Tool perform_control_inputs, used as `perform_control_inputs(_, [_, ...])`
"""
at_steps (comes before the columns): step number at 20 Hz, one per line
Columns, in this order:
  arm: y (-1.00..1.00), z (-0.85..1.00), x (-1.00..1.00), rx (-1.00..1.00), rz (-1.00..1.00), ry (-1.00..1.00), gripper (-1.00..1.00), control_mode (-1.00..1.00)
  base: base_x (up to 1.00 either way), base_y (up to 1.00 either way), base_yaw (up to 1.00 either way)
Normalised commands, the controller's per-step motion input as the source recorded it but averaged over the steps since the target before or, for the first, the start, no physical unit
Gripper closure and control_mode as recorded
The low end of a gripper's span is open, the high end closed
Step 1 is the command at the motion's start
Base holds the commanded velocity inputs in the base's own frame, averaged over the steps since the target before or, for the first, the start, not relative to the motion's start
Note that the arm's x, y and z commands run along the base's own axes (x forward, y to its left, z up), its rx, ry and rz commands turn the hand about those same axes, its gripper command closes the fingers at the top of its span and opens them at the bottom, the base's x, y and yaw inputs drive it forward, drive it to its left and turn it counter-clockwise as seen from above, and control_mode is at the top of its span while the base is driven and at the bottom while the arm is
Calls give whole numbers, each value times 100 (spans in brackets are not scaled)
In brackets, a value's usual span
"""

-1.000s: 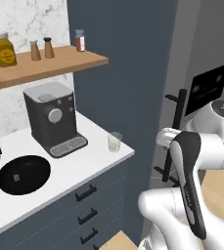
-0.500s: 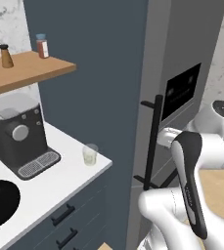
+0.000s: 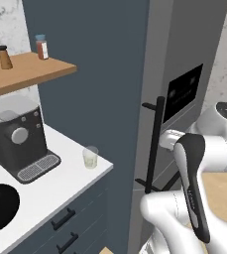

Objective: Grab a lemon wedge from the fridge and one ice cube from the ice bowl, and put them in the glass of lemonade.

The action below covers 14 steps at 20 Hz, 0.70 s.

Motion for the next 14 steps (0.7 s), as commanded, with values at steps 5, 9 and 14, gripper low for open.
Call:
perform_control_inputs(5, [0, 0, 0, 0, 0, 0, -100, 100, 0, -25, 10])
perform_control_inputs(9, [-29, 0, 0, 2, 16, -9, -100, -100, 0, -8, 4])
perform_control_inputs(14, [-15, 0, -9, 0, 23, -19, -100, -100, 0, 0, 0])
